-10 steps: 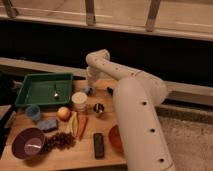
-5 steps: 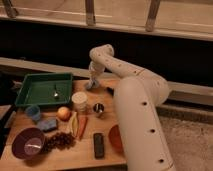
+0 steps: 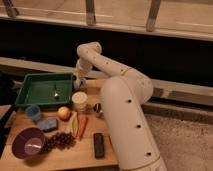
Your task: Wipe table surface with towel
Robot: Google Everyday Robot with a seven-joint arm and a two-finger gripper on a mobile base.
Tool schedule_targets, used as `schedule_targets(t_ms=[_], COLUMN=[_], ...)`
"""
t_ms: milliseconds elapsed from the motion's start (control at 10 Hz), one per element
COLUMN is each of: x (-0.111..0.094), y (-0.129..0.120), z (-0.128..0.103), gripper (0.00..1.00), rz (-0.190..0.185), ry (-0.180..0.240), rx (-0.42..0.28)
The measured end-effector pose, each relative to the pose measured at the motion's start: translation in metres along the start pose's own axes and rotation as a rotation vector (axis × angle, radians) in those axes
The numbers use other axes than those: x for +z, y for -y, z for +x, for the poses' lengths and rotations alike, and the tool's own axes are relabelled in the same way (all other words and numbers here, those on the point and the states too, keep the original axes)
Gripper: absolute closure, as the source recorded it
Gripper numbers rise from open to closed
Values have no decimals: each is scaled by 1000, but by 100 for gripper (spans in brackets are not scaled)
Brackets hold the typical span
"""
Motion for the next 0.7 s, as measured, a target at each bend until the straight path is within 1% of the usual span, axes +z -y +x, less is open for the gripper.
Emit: schedule_targets(t_ms=[200, 300, 400, 600, 700], x=[-2, -7, -11, -28, -39], y=[-4, 5, 10, 45, 70], z=[7, 16, 21, 46, 60], gripper=[100, 100, 100, 100, 100], rz=[7, 31, 44, 109, 145], ry=[-30, -53, -63, -96, -107], rx=[-18, -22, -21, 0, 15])
